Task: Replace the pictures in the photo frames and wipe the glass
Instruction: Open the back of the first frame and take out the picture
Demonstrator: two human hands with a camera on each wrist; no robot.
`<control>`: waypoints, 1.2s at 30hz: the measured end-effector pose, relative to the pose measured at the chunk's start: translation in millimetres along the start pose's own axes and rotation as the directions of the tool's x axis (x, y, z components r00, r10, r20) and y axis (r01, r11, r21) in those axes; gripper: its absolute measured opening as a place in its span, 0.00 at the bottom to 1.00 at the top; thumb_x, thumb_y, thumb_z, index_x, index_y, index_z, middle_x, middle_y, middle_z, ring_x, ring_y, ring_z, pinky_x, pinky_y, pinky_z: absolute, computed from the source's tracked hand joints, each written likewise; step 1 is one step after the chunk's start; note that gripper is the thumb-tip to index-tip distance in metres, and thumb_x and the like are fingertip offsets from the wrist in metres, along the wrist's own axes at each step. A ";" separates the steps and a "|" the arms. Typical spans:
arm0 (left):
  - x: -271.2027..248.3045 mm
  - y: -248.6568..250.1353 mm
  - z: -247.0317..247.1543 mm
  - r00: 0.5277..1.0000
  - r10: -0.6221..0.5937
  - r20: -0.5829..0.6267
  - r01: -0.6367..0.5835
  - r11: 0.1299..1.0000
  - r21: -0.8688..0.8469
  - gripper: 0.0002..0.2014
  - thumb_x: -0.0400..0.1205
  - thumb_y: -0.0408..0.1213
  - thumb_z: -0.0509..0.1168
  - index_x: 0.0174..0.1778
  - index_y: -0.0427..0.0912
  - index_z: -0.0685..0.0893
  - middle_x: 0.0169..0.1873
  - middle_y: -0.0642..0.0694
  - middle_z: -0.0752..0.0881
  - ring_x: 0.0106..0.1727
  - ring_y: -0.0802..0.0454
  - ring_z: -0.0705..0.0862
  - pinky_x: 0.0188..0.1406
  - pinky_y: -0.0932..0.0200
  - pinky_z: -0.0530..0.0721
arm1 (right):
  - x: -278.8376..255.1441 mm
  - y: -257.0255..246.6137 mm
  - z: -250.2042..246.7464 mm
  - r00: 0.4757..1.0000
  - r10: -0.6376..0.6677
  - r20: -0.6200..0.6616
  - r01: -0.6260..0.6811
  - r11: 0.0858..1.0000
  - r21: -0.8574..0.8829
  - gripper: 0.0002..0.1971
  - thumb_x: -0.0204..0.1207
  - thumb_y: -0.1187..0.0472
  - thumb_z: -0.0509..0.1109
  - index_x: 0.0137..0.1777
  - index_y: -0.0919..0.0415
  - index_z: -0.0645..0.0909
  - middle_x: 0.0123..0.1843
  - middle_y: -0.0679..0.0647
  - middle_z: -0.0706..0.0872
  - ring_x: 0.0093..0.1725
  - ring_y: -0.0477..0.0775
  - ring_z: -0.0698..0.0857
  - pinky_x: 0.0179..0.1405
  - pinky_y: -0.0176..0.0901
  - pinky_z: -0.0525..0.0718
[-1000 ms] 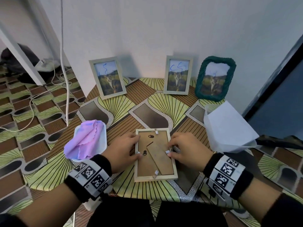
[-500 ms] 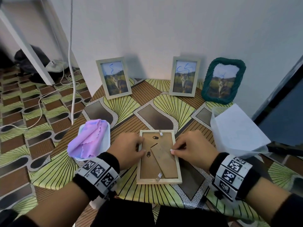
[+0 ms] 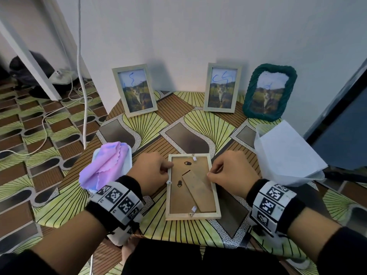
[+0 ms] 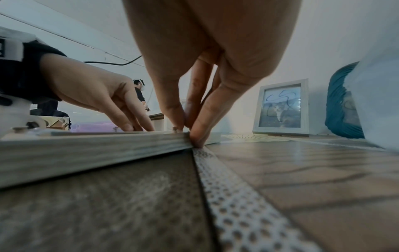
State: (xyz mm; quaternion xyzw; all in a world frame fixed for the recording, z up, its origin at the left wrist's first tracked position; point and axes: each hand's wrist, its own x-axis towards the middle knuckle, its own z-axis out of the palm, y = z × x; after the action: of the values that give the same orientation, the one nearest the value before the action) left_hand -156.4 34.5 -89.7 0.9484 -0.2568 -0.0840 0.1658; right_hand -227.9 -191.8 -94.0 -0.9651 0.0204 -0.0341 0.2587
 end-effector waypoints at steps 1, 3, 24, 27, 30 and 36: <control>-1.1 0.1 1.5 1.000 0.021 -0.001 -0.021 0.999 0.036 0.14 0.79 0.34 0.63 0.53 0.49 0.92 0.42 0.49 0.91 0.46 0.49 0.86 0.49 0.61 0.82 | 1.0 1.2 0.1 1.000 0.012 -0.006 -0.012 1.000 0.011 0.06 0.70 0.57 0.77 0.33 0.54 0.90 0.32 0.44 0.86 0.35 0.40 0.85 0.37 0.33 0.85; -2.5 0.1 2.9 1.000 0.030 -0.007 -0.030 0.999 0.038 0.14 0.80 0.33 0.61 0.51 0.48 0.91 0.39 0.48 0.90 0.45 0.49 0.85 0.47 0.60 0.82 | 2.6 3.4 0.6 1.000 0.031 -0.002 -0.031 0.999 0.028 0.06 0.70 0.57 0.79 0.33 0.53 0.89 0.33 0.44 0.86 0.35 0.40 0.85 0.38 0.34 0.87; -51.8 11.1 2.7 0.884 0.467 0.016 -0.455 0.869 -0.193 0.13 0.80 0.50 0.72 0.59 0.55 0.88 0.54 0.60 0.84 0.56 0.65 0.81 0.56 0.65 0.79 | 29.4 9.8 6.0 0.957 -0.273 0.098 0.281 0.956 -0.081 0.13 0.82 0.53 0.67 0.64 0.47 0.81 0.64 0.42 0.82 0.66 0.43 0.76 0.69 0.42 0.75; -57.4 18.7 7.0 0.798 0.592 0.109 -0.584 0.806 -0.098 0.11 0.83 0.50 0.68 0.58 0.54 0.88 0.55 0.59 0.84 0.56 0.59 0.80 0.55 0.61 0.78 | 32.1 10.1 8.2 0.921 -0.276 0.274 0.320 0.938 -0.130 0.23 0.85 0.53 0.64 0.79 0.45 0.70 0.82 0.42 0.68 0.81 0.46 0.64 0.80 0.44 0.62; -56.6 18.9 10.4 0.786 0.594 0.172 -0.606 0.795 0.018 0.13 0.84 0.50 0.66 0.63 0.57 0.86 0.55 0.59 0.84 0.57 0.57 0.80 0.53 0.55 0.78 | 27.7 14.8 9.8 0.904 -0.265 0.336 0.337 0.924 -0.179 0.26 0.85 0.53 0.63 0.83 0.46 0.64 0.85 0.45 0.62 0.83 0.48 0.60 0.81 0.44 0.59; -57.0 12.4 12.4 0.812 0.554 0.185 -0.579 0.806 0.123 0.13 0.85 0.45 0.64 0.64 0.62 0.84 0.52 0.60 0.82 0.55 0.58 0.79 0.50 0.54 0.74 | 13.0 26.7 7.4 0.924 -0.261 0.279 0.340 0.894 -0.291 0.25 0.84 0.51 0.61 0.81 0.50 0.67 0.79 0.50 0.68 0.76 0.55 0.67 0.77 0.50 0.70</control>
State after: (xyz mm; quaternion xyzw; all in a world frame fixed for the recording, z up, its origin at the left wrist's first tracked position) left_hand -213.9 50.3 -92.6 0.8307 -0.5457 -0.0743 0.0815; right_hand -215.0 -212.0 -113.0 -0.9835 -0.1548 0.0433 0.0834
